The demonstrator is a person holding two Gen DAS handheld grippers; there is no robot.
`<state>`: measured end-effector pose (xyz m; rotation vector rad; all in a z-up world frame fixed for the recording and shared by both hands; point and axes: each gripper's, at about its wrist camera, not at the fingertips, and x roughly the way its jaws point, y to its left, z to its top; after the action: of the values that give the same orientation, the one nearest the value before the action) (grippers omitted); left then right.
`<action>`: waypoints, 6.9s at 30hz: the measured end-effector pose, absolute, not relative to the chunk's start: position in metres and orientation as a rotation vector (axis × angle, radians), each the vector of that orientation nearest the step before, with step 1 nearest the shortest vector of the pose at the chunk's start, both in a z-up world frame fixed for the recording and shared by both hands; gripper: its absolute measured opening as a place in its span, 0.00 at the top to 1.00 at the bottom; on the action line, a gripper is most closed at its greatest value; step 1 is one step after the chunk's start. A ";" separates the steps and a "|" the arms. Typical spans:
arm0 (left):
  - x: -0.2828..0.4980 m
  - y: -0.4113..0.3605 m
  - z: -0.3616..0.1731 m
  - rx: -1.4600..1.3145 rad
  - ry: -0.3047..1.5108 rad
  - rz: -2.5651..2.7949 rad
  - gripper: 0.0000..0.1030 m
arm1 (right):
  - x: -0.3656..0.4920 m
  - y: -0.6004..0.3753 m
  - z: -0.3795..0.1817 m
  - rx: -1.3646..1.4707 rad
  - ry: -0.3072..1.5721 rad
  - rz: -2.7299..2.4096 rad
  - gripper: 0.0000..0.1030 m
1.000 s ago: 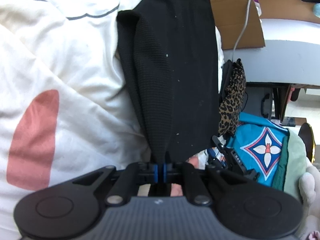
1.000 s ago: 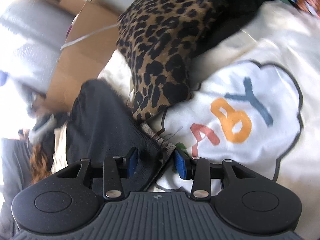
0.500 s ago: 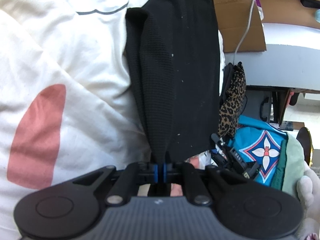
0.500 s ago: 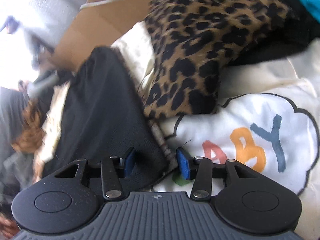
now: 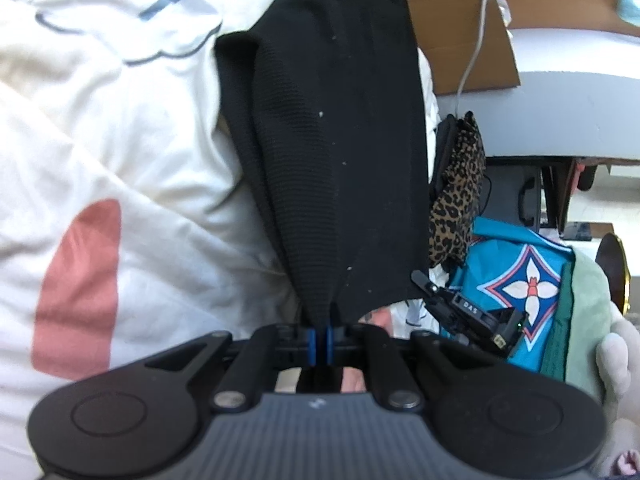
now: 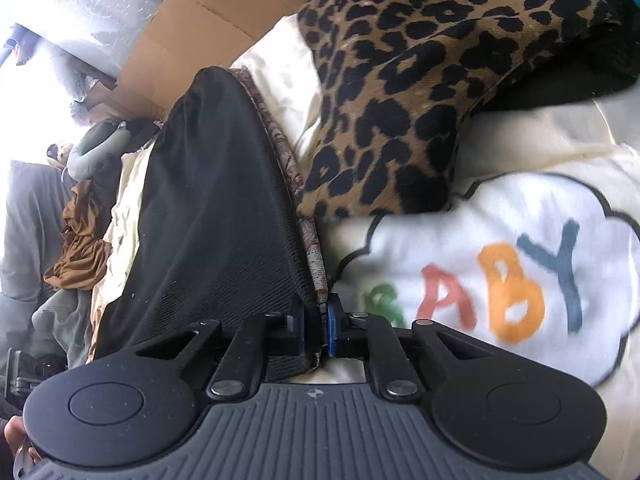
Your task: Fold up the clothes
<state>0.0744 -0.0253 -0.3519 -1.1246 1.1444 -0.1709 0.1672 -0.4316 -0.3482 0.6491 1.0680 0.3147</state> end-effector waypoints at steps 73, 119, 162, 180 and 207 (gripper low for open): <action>0.053 0.047 -0.407 -1.071 1.272 -0.121 0.94 | 0.133 -0.357 -0.390 0.837 1.368 0.544 0.94; 0.001 0.029 -0.216 -1.151 1.122 -0.222 0.95 | 0.058 -0.413 -0.219 0.912 0.885 0.686 0.96; 0.180 0.109 -0.281 -1.069 1.228 -0.127 0.95 | 0.190 -0.367 -0.263 0.968 0.873 0.517 0.95; 0.255 0.127 -0.325 -0.872 1.328 -0.290 0.95 | 0.247 -0.354 -0.291 0.963 0.972 0.356 0.95; 0.288 0.151 -0.371 -0.980 1.145 -0.288 0.94 | 0.304 -0.352 -0.332 1.062 0.973 0.214 0.92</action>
<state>0.2878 0.1507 -0.3709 -0.9804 1.1454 -0.2879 0.3045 -0.3523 -0.3320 1.0618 0.9731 0.2142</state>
